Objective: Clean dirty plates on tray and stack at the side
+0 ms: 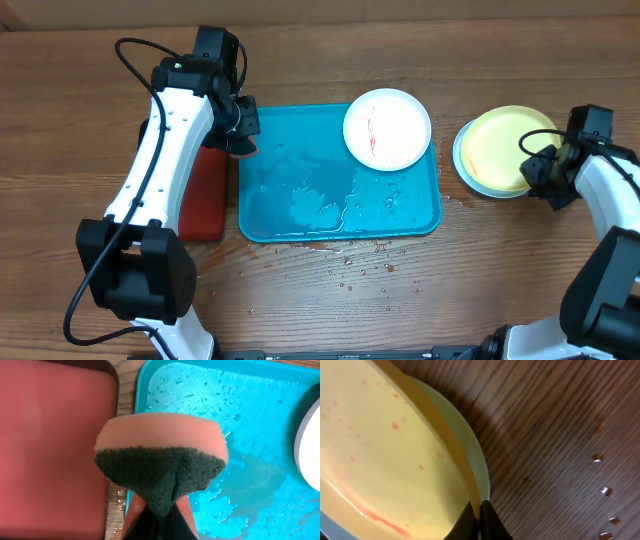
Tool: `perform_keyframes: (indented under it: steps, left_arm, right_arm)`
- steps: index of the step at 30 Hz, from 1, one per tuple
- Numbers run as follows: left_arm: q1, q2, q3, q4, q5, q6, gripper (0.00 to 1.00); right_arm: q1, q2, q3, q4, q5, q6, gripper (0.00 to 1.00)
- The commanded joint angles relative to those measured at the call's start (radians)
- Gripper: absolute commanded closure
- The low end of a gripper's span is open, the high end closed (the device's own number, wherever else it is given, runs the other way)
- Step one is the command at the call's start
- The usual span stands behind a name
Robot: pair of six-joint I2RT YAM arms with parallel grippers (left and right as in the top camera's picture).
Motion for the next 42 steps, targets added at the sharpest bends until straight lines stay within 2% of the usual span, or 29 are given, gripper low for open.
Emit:
perform_keyframes:
  steps: [1, 7, 14, 18, 22, 27, 31, 36, 42]
  left_arm:
    - [-0.003, 0.011, 0.0, 0.008, -0.01, 0.005, 0.95]
    - [-0.003, 0.011, 0.0, 0.011, -0.01, 0.005, 0.96]
    - [-0.003, 0.011, 0.0, 0.013, -0.01, 0.005, 0.96]
    - [-0.003, 0.011, 0.0, 0.023, -0.01, 0.005, 0.96]
    - [-0.003, 0.011, 0.0, 0.026, -0.009, 0.005, 0.96]
    - [-0.003, 0.011, 0.0, 0.016, -0.009, 0.005, 0.96]
    - [-0.003, 0.011, 0.0, 0.015, -0.009, 0.005, 0.96]
    - [-0.003, 0.011, 0.0, 0.01, -0.009, 0.005, 0.96]
    - [-0.003, 0.011, 0.0, 0.011, -0.006, 0.005, 0.96]
  right_arm:
    - [-0.001, 0.006, 0.011, 0.009, -0.09, -0.031, 0.96]
    - [-0.001, 0.003, 0.066, -0.022, -0.284, -0.158, 0.69]
    - [0.031, 0.003, 0.243, -0.19, -0.314, -0.185, 0.67]
    - [0.111, 0.006, 0.251, -0.175, -0.36, -0.184, 0.66]
    - [0.229, 0.023, 0.238, -0.12, -0.355, -0.171, 0.58]
    - [0.338, 0.079, 0.238, -0.084, -0.237, -0.032, 0.58]
    - [0.405, 0.147, 0.233, -0.029, -0.206, 0.028, 0.62]
    - [0.463, 0.23, 0.233, 0.005, -0.19, 0.064, 0.71]
    - [0.526, 0.309, 0.233, 0.035, -0.189, 0.064, 0.75]
